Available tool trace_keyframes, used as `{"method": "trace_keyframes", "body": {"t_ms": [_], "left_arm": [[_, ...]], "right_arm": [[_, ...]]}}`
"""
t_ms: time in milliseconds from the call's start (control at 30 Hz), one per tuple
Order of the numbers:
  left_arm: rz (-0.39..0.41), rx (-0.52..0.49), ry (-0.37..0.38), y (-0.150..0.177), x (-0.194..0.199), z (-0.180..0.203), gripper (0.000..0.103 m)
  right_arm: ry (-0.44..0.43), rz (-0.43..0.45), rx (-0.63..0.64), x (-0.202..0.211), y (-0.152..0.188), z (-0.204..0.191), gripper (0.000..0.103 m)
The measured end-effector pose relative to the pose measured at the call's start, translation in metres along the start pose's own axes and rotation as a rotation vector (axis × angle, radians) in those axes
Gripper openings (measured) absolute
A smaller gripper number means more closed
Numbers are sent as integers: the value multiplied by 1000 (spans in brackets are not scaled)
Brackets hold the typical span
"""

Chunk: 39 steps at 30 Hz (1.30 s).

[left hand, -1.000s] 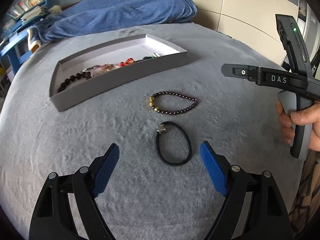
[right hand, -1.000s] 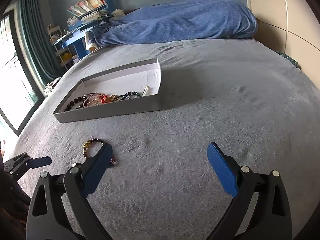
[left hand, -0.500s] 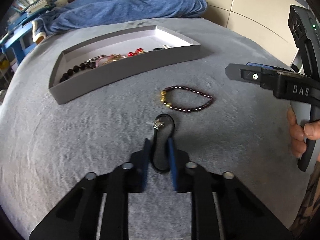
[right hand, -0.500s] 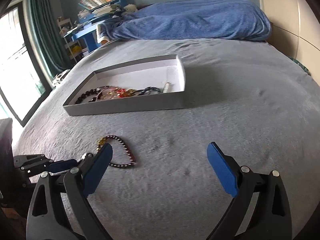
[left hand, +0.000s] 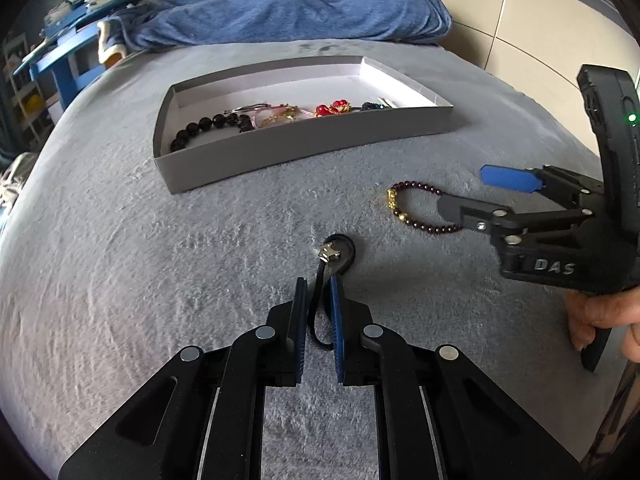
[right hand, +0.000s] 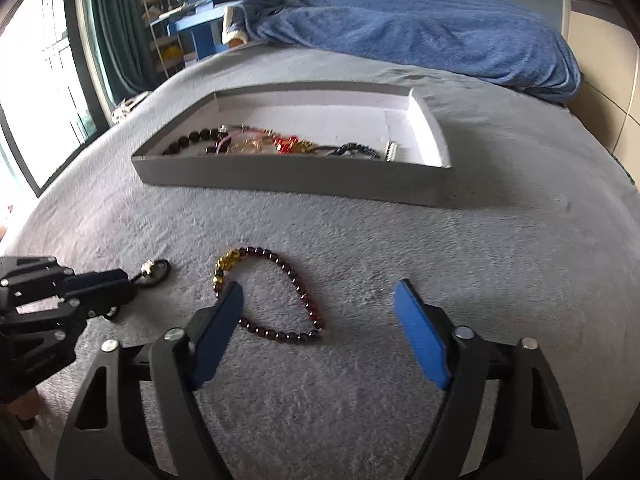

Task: Organize jewelry
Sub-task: 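Grasp the black hair tie with the left gripper while the right grasps the garnet bracelet, then carry the hair tie and garnet bracelet into the tray and open both grippers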

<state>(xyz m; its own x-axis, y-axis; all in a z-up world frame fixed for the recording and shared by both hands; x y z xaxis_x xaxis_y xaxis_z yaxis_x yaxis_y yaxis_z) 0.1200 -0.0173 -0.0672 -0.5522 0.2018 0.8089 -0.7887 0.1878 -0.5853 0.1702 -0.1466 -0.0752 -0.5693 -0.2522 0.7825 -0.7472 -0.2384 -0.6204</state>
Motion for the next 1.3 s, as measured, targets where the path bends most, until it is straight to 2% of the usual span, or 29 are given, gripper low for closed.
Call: {"method": "trace_keyframes", "body": {"t_ms": [33,100,133,167,200,367,467,600,800,900,967,1300], "left_arm": [[-2,-2,1,0,-1,2,12],[-5,-8,0,1,-3,3,12],[-4,-10,0,1,-3,4,12],[-4,-10,0,1,-3,4,12],[-3,-8,1,1,-3,4,12],[-2,13,25,1,-2,3,13],[-1,14,33,0,-3,5,17],[-14,0,18,0,-7,6,21],[-16,-11,8,1,-8,6,22],[-17,-30,3,1,-7,8,19],[-5,-33,7,-1,-4,8,8],[117,9,64,-29,36,4,7]], "right_arm": [[-3,-10,4,-2,2,-1,56],[-22,-10,11,-1,3,-3,37],[-31,-10,11,0,4,-3,30],[-34,-10,6,1,5,-3,16],[-45,-10,-9,2,5,0,9],[-74,5,-58,13,4,11,6],[-76,21,-73,20,3,18,6],[-82,34,-90,27,2,22,6],[-97,37,-85,28,0,17,6],[-105,47,-78,30,-1,15,6],[-113,64,-84,34,-5,16,6],[-167,160,-110,63,-27,14,6]]}}
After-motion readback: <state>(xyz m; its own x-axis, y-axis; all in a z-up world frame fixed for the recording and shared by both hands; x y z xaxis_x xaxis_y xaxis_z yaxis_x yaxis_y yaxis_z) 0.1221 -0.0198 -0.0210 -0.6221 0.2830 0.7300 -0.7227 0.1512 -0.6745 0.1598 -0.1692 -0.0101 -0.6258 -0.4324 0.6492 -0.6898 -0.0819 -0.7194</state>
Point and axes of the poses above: each gripper's, at about its wrist camera, not at the fingertips, and x roughly against the way its jaws point, z to its right, y to its underside, the point moved 7 cm from there along -x, roughly the way its jaws point, and after that the axes turned 2 degrees about -z, right-handed, at the moved point
